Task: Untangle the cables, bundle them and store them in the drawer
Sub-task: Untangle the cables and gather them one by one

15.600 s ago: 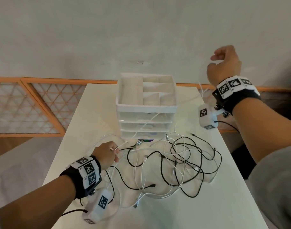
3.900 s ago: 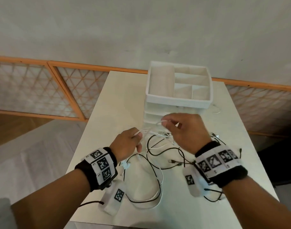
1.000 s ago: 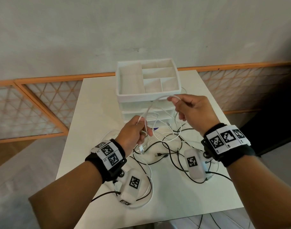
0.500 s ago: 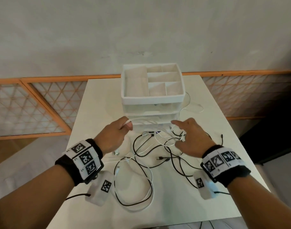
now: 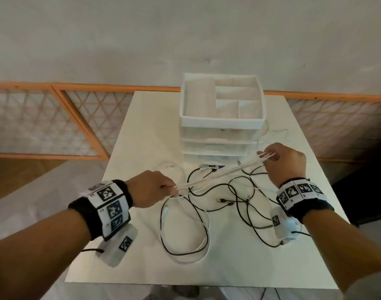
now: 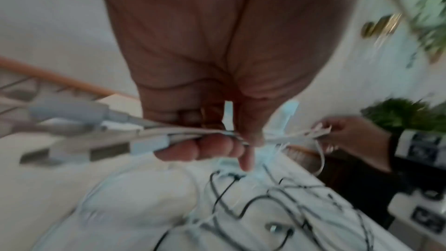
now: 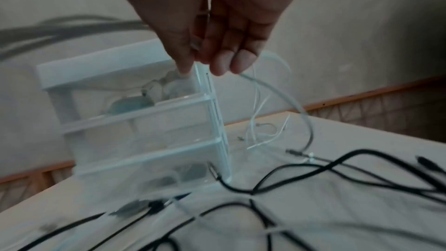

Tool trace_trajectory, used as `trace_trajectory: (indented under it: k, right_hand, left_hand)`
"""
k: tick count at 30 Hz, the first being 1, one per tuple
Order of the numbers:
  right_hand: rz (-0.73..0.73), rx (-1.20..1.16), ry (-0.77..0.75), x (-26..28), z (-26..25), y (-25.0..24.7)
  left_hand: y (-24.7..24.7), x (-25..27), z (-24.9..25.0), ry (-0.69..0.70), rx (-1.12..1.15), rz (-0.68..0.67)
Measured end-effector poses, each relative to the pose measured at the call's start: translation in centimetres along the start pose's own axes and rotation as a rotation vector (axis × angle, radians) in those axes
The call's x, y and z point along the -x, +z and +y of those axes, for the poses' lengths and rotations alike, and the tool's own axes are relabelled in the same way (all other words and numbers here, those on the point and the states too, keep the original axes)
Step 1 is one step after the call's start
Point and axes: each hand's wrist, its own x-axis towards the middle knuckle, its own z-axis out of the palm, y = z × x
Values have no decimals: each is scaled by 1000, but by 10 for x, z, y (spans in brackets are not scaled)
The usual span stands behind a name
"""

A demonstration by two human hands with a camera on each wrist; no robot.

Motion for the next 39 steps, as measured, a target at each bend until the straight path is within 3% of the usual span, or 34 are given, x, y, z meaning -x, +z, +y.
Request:
trace_trajectory:
  k: [2,4,7,8,12,15,19,24,28,31,33,36,39]
  right_hand:
    - [-141,-67,-1,9,-5,13]
    - [-337,29,55,31,-10,30]
    - [-352,20,-5,76,-26,48]
    - [-405,37,-36,90,-34,54]
    - [-867,313,-32,133,-50,83]
    - [-949,190,76,138,-49,93]
    - [-850,-2,77,107,-66,71]
    - [-609,-579,-1,62,-123,4]
    - [-365,-880,-28,34,-149,-34]
    - [-118,-1010,41,8,-141,-57]
    - [-34,-1007,71,-2,-130,-69]
    - [-86,-880,63,8,-122,-73]
    - [-255,-967,61,32,-136,-61]
  left_hand:
    - [25,-8,-13,-86,-30,38]
    - [39,-11,-26,-189,52,152]
    - [41,-10,-29,-239,195,318]
    - [39,-10,-28,-228,209,332]
    - [33,-13,-19,-262,314,278]
    - [30,-16,-14,-258,442,295]
    - [22,-15,-5,-218,637,355]
    - [8,-11,25,-54,1021,325]
    - [8,-8,41,61,928,180]
    - [15,-7,24,-41,720,212]
    - [17,-9,7,-183,767,259]
    - [1,-8,1,-296,1068,395]
    - [-26,-6,25,-117,1232,441]
